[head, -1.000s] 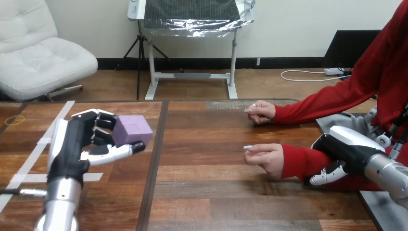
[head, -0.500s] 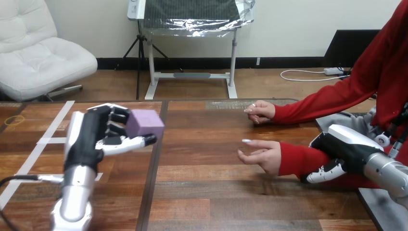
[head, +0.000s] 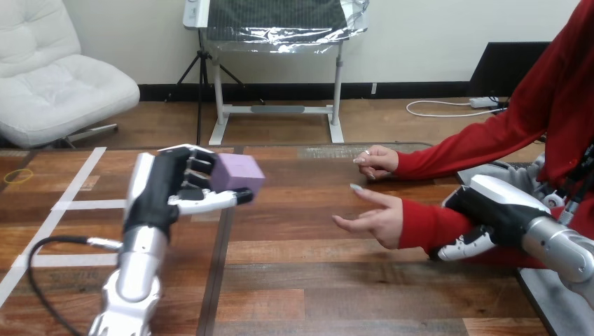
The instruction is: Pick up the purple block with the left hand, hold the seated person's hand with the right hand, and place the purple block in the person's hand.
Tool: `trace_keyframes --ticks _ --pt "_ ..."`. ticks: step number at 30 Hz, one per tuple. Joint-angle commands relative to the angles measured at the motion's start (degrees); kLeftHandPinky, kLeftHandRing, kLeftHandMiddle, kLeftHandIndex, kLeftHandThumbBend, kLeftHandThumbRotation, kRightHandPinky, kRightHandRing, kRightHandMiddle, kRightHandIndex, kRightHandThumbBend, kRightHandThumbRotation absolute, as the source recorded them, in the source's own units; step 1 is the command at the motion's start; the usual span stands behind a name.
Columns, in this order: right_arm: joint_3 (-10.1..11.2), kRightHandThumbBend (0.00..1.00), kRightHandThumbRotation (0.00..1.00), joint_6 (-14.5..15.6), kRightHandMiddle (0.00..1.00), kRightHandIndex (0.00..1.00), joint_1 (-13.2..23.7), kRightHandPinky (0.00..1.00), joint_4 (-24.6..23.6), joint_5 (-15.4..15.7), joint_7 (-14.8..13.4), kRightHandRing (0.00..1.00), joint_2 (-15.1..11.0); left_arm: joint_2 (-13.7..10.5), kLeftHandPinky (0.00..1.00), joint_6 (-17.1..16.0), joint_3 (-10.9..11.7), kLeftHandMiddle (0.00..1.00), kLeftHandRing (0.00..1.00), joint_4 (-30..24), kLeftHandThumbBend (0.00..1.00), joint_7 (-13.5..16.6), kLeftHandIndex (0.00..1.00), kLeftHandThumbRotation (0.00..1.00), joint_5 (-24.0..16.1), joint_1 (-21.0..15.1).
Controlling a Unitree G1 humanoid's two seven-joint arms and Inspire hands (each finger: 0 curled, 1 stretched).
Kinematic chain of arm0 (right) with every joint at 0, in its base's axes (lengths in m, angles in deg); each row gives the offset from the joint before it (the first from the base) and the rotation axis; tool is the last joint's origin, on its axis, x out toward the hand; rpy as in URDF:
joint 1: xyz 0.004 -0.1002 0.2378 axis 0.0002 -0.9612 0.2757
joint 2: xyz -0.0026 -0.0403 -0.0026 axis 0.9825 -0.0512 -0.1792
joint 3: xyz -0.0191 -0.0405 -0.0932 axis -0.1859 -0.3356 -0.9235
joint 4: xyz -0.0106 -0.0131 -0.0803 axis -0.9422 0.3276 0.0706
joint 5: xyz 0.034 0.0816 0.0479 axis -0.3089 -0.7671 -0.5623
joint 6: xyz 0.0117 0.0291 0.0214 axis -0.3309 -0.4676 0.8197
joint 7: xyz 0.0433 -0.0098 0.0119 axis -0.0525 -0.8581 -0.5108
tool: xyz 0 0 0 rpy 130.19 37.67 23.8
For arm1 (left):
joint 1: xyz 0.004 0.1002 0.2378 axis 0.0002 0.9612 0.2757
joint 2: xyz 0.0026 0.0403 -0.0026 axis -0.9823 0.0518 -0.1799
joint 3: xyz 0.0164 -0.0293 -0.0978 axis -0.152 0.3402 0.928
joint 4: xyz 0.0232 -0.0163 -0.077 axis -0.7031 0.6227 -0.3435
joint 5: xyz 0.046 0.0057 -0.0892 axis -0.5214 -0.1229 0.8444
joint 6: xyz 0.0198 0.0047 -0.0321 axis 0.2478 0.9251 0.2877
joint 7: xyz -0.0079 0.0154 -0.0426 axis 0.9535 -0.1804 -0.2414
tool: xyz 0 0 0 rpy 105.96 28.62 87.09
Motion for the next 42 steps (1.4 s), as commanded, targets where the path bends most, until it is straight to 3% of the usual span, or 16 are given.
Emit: trace_keyframes --ticks 1,20,29,42 --pt "2.6 0.6 0.22 -1.7 0.28 0.31 4.9 0.2 -5.3 -2.9 0.0 0.23 2.7 1.7 0.39 -2.7 -1.0 0.45 0.43 3.5 0.63 0.9 0.45 0.0 -0.3 -10.4" --pt "2.5 0.63 0.26 -1.0 0.3 0.33 5.5 0.22 -7.3 -3.4 -0.7 0.25 4.6 5.1 0.38 -4.3 -1.7 0.44 0.42 10.0 0.64 0.5 0.44 0.0 0.2 -14.9" --pt "2.5 0.64 0.31 0.0 0.31 0.32 6.1 0.24 -8.0 -3.4 -0.4 0.26 5.5 6.2 0.37 -4.9 -3.4 0.43 0.41 12.2 0.65 1.4 0.44 0.0 -1.3 -16.3" --pt "2.4 0.63 0.3 0.3 0.31 0.32 7.2 0.24 -8.1 -3.1 -0.6 0.27 6.6 8.8 0.36 -4.4 -3.6 0.43 0.41 14.5 0.66 0.0 0.43 0.0 -0.4 -18.0"
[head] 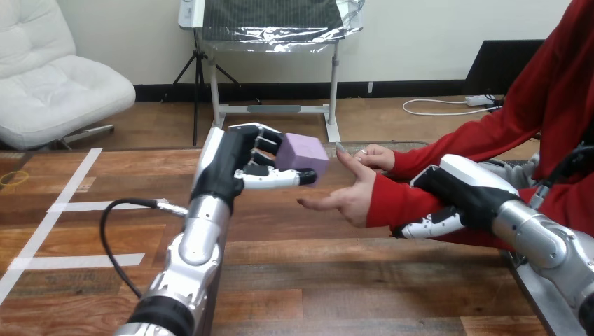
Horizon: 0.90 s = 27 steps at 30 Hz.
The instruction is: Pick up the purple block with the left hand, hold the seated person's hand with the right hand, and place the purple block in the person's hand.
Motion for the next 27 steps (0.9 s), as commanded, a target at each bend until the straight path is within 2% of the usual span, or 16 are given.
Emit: trace_keyframes --ticks 1,17,23,27 --pt "1.9 0.64 0.3 -1.0 0.31 0.32 6.4 0.24 -2.7 -1.7 -0.7 0.27 2.9 1.1 0.36 -1.7 -0.6 0.43 0.4 1.0 0.66 -0.3 0.43 0.0 0.2 -5.4" --pt "1.5 0.63 0.27 -0.1 0.32 0.32 7.7 0.26 -2.6 -1.5 -0.3 0.28 4.2 3.6 0.38 -0.1 -2.2 0.44 0.42 1.9 0.65 -0.2 0.44 0.0 -1.1 -6.5" --pt "1.3 0.63 0.27 0.2 0.33 0.32 8.0 0.27 -2.4 -1.4 -0.4 0.29 4.6 4.3 0.39 0.2 -2.9 0.44 0.43 1.9 0.65 -0.6 0.43 0.0 -1.1 -6.5" --pt "1.2 0.63 0.29 0.7 0.33 0.33 8.1 0.27 -2.3 -1.4 -0.1 0.29 4.8 5.1 0.4 0.3 -3.0 0.45 0.44 1.9 0.65 -2.0 0.43 0.0 -0.5 -6.3"
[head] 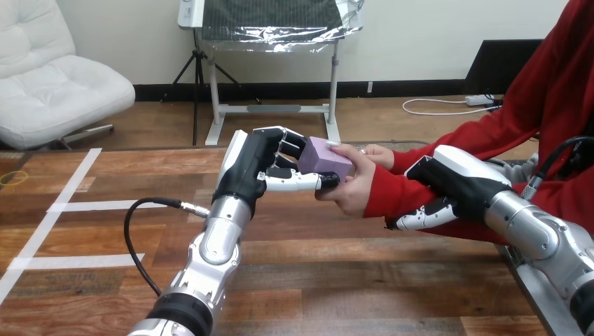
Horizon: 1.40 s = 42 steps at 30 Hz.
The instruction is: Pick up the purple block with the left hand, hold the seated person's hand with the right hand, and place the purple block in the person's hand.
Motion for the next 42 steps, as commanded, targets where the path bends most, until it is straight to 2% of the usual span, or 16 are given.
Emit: trace_keyframes --ticks 1,14,23,35,38,41,42 --pt "1.2 0.63 0.29 -0.8 0.33 0.33 6.6 0.27 -2.3 -1.4 -0.1 0.29 3.7 2.0 0.4 -0.2 -1.4 0.45 0.44 0.0 0.64 -1.7 0.43 0.0 -0.2 -5.1" --pt "1.3 0.63 0.3 -0.7 0.33 0.33 6.4 0.27 -2.6 -1.5 -0.4 0.29 3.8 2.4 0.42 -0.1 -2.5 0.46 0.46 -0.2 0.67 -2.5 0.42 0.0 -1.2 -4.0" --pt "1.4 0.63 0.28 -0.9 0.32 0.33 6.2 0.26 -2.5 -1.4 -0.7 0.29 3.7 2.3 0.37 0.9 -3.4 0.44 0.42 -0.3 0.67 -2.3 0.43 0.0 -2.2 -3.2" --pt "1.6 0.63 0.28 -1.7 0.32 0.33 5.9 0.26 -2.0 -1.7 -0.8 0.29 3.4 2.1 0.36 2.5 -3.3 0.44 0.42 -0.8 0.67 -3.0 0.45 0.0 -1.5 -2.3" --pt "1.7 0.63 0.28 -1.9 0.33 0.33 5.7 0.26 -2.0 -1.8 -0.8 0.29 3.3 2.1 0.37 2.8 -2.9 0.46 0.44 -1.0 0.68 -4.0 0.46 0.0 -0.6 -2.0" --pt "1.6 0.65 0.29 -1.8 0.34 0.34 5.6 0.27 -2.0 -1.8 -0.8 0.3 3.3 1.9 0.4 3.2 -2.8 0.52 0.48 -1.3 0.72 -5.2 0.52 0.01 -0.2 -1.8" --pt "1.6 0.66 0.31 -1.7 0.34 0.34 5.5 0.28 -2.1 -1.7 -0.8 0.31 3.2 1.9 0.42 3.3 -2.8 0.55 0.51 -1.3 0.74 -5.7 0.55 0.05 0.0 -1.8"
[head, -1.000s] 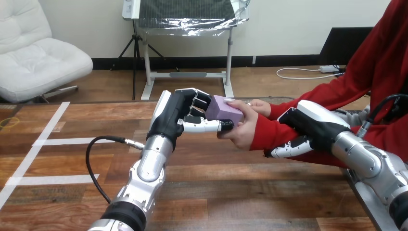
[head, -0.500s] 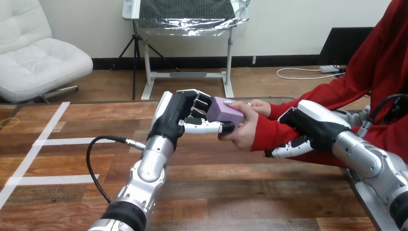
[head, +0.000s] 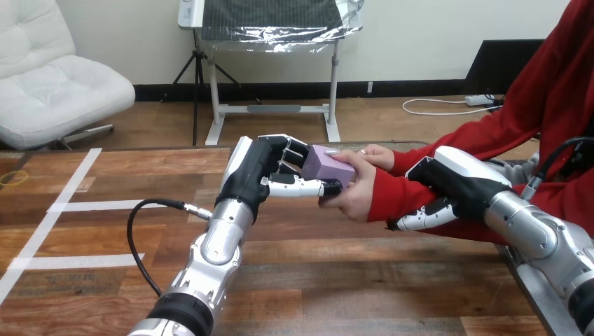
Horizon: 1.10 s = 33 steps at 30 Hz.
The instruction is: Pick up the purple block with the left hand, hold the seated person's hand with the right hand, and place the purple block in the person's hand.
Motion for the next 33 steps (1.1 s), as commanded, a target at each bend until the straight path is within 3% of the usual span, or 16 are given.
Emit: trace_keyframes --ticks 1,8,9,19,25,33 --pt "1.6 0.67 0.33 -2.6 0.36 0.35 5.3 0.3 -2.3 -1.7 -0.9 0.32 2.9 1.8 0.45 0.8 -1.9 0.59 0.56 -1.4 0.77 -3.6 0.6 0.11 -0.2 -1.7" --pt "1.5 0.75 0.48 -2.0 0.44 0.44 5.1 0.38 -3.1 -2.2 1.3 0.41 2.5 1.4 0.62 1.7 -1.3 0.74 0.72 -2.2 0.84 -6.1 0.77 0.37 1.2 -1.1" --pt "1.6 0.77 0.57 -1.9 0.49 0.5 5.2 0.42 -3.2 -2.4 2.0 0.45 2.4 1.3 0.68 1.6 -1.2 0.79 0.77 -2.4 0.86 -6.3 0.82 0.46 1.3 -0.9" --pt "1.6 0.84 0.88 -1.7 0.66 0.68 4.7 0.56 -4.9 -2.6 4.7 0.62 1.5 0.5 0.85 0.0 -0.4 0.9 0.89 -3.6 0.86 -7.3 0.92 0.73 2.3 0.4" --pt "2.2 0.93 0.97 -2.9 0.72 0.74 3.9 0.59 -5.5 -3.1 4.7 0.67 1.3 -0.1 0.93 -1.1 -0.2 0.93 0.94 -4.3 0.91 -7.1 0.91 0.89 2.1 1.1" --pt "3.2 0.99 1.0 -4.1 0.76 0.78 2.5 0.62 -7.3 -4.5 5.7 0.71 0.8 -0.6 0.98 -2.3 0.3 0.92 0.95 -5.9 0.97 -6.7 0.9 0.97 2.4 2.5"
